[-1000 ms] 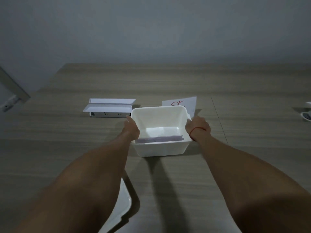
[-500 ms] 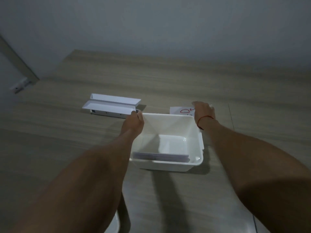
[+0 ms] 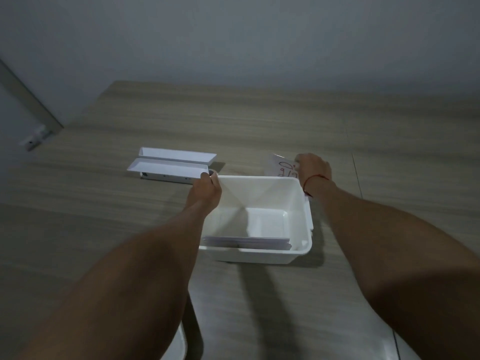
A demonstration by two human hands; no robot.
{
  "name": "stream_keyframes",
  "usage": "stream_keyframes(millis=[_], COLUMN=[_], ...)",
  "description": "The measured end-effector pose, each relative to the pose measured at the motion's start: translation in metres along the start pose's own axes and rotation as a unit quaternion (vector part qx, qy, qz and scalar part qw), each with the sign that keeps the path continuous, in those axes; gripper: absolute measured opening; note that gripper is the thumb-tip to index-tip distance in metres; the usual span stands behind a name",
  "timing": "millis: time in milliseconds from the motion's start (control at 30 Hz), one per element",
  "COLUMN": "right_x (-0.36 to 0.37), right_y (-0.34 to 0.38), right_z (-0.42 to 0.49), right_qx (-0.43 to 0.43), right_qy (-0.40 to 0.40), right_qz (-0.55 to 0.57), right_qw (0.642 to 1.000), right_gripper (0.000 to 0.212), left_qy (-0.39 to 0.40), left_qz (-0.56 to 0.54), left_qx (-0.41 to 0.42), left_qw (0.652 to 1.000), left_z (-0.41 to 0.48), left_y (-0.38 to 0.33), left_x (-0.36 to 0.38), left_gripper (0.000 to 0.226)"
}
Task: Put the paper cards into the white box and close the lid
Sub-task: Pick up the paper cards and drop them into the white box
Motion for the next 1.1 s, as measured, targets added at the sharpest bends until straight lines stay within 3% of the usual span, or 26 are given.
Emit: stream_keyframes(millis=[200, 367, 533, 900, 1100], right_x=[-0.045, -0.077, -0.096, -0.069, -0.012], right_y=[0.018, 0.037, 0.05, 0.079, 0.071], right_z=[-0.019, -0.045, -0.067, -0.102, -0.12], right_qx=[-0.005, -0.044, -0.074, -0.103, -0.07], right_qy=[-0.078, -0.125, -0.141, -0.016, 0.15], right_qz=[0.017, 0.056, 0.084, 0.126, 0.14], right_qw=[0.997, 0.99, 0.984, 0.987, 0.976], right_gripper=[0.03, 0.033, 0.033, 0.032, 0.031], left_qy=[0.067, 0.135, 0.146, 0.128, 0.106], left_qz=[-0.012, 0.029, 0.038, -0.021, -0.067], left_qx=[-0.023, -0.026, -0.043, -0.025, -0.036], left_qw=[0.997, 0.99, 0.988, 0.991, 0.991], left_z=[-0.023, -0.045, -0.065, -0.076, -0.072], left_y=[0.005, 0.011, 0.017, 0.027, 0.035], left_x=[-0.004, -0.008, -0.013, -0.017, -0.019], left_gripper=[0.044, 0.057, 0.065, 0.043, 0.036])
Point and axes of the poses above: each hand's wrist, its own z-axis towards the middle knuckle, its own x-axis out of the palm, y = z × x, the point moved 8 cm from there along z, towards the middle knuckle, and after that the axes turned 1 degree about x, right-handed, at the moved point
